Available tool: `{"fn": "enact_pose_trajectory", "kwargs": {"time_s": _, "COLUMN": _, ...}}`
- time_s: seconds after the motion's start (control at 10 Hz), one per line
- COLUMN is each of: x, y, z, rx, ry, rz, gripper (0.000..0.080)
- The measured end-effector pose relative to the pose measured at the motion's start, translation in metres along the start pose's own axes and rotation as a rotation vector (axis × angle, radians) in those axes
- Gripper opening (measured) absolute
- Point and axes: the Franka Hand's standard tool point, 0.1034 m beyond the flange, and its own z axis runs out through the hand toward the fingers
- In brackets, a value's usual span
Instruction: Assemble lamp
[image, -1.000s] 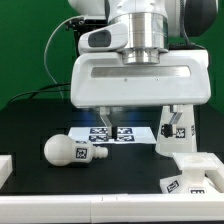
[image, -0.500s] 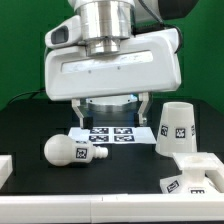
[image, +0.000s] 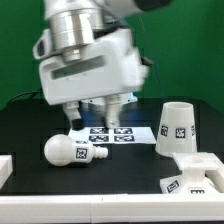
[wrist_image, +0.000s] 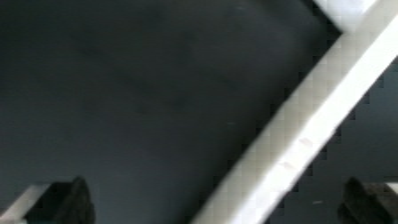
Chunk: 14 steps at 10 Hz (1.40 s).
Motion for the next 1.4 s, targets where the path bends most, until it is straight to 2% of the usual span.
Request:
{"fn": "enact_pose_trajectory", "kwargs": {"time_s": 0.1, "x": 0.0, "y": 0.011, "z": 0.0, "rx": -0.014, "ry": -0.077, "rz": 0.079, "gripper": 0.0699}}
{"fn": "enact_pose_trajectory", "kwargs": {"time_s": 0.3, "x": 0.003, "y": 0.011, "z": 0.003, "rx": -0.016, "ry": -0.052, "rz": 0.168, "gripper": 0.0699}}
{"fn": "enact_pose_trajectory", "kwargs": {"time_s": 0.6, "x": 0.004, "y": 0.013, "z": 0.003, "rx": -0.017, "ry": -0.053, "rz": 0.162, "gripper": 0.0699}}
{"fn": "enact_pose_trajectory", "kwargs": {"time_s": 0.7, "x": 0.004, "y": 0.029, "z": 0.005, "rx": -0.014, "ry": -0.114, "rz": 0.163, "gripper": 0.0699}}
{"fn": "enact_pose_trajectory", "kwargs": {"time_s": 0.8, "x": 0.004, "y": 0.05, "z": 0.001, "rx": -0.021, "ry": -0.211, "rz": 0.193, "gripper": 0.0699}}
{"fn": "enact_pose_trajectory", "kwargs": {"time_s": 0.9, "x": 0.004, "y": 0.069, "z": -0.004, "rx": -0.011, "ry": -0.317, "rz": 0.226, "gripper": 0.0699}}
{"fn": "enact_pose_trajectory", "kwargs": {"time_s": 1.0, "x": 0.008, "y": 0.081, "z": -0.002, "rx": -0.002, "ry": -0.327, "rz": 0.257, "gripper": 0.0699}}
{"fn": "enact_pose_trajectory", "kwargs": {"time_s": 1.1, "x": 0.005, "y": 0.074, "z": 0.001, "rx": -0.007, "ry": -0.272, "rz": 0.263, "gripper": 0.0699}}
{"fn": "enact_pose_trajectory", "kwargs": {"time_s": 1.2, "x": 0.001, "y": 0.071, "z": 0.003, "rx": -0.008, "ry": -0.276, "rz": 0.253, "gripper": 0.0699}}
{"fn": "enact_pose_trajectory", "kwargs": {"time_s": 1.4, "x": 0.002, "y": 0.073, "z": 0.003, "rx": -0.009, "ry": -0.274, "rz": 0.258, "gripper": 0.0699}}
